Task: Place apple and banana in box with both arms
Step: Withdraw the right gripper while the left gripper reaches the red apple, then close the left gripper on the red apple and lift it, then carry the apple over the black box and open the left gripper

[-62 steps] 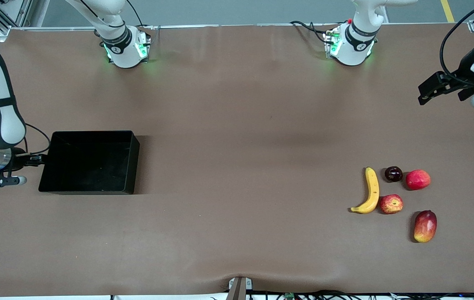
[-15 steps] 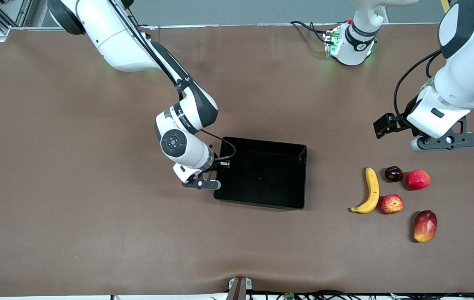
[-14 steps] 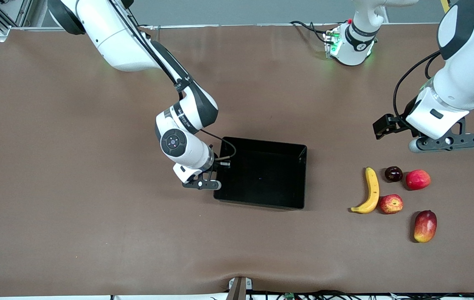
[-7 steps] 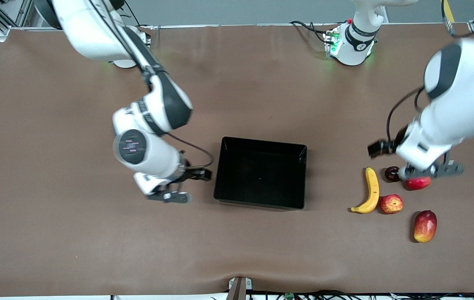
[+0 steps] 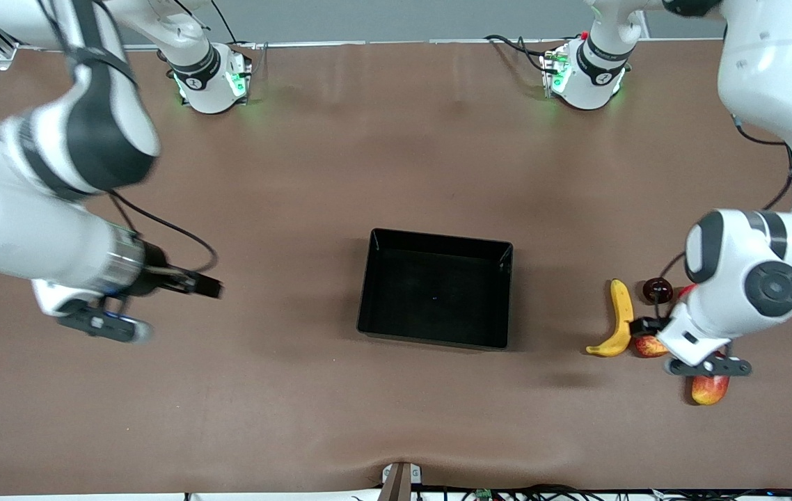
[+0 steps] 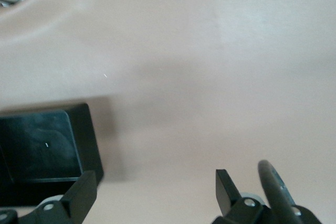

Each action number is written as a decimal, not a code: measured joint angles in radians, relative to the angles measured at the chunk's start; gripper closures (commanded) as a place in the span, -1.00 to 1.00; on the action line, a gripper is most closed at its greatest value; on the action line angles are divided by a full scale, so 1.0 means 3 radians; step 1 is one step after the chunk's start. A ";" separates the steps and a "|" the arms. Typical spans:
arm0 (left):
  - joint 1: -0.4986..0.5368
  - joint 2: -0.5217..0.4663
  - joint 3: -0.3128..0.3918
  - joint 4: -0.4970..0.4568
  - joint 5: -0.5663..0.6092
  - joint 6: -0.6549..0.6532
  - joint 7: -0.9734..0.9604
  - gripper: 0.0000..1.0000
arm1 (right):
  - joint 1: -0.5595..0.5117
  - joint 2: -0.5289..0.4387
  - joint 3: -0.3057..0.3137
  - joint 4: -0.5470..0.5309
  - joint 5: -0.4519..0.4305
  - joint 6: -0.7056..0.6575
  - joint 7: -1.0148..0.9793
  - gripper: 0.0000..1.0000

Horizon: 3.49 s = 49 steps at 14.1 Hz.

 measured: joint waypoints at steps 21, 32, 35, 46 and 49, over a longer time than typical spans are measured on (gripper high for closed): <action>0.0173 0.0196 -0.0186 0.0229 -0.0162 -0.0078 0.0015 1.00 | -0.0901 -0.1620 0.0005 -0.1260 -0.0649 -0.0208 -0.1273 -1.00; -0.1188 -0.0297 -0.0390 0.0160 -0.0186 -0.0669 -0.1596 1.00 | -0.0823 -0.1612 0.0060 -0.1197 -0.0648 -0.0251 -0.1457 -1.00; -0.1531 -0.0129 -0.0385 0.0122 -0.0186 -0.0483 -0.1957 1.00 | -0.0827 -0.1612 0.0045 -0.1197 -0.0624 -0.0243 -0.1698 -1.00; -0.1587 0.0308 -0.0375 -0.0289 -0.0188 0.0241 -0.2033 -0.99 | -0.0830 -0.1611 0.0032 -0.1197 -0.0592 -0.0247 -0.1731 -1.00; -0.1574 0.0301 -0.0369 -0.0303 -0.0193 0.0243 -0.2139 -1.00 | -0.0834 -0.1611 0.0030 -0.1197 -0.0587 -0.0247 -0.1731 -1.00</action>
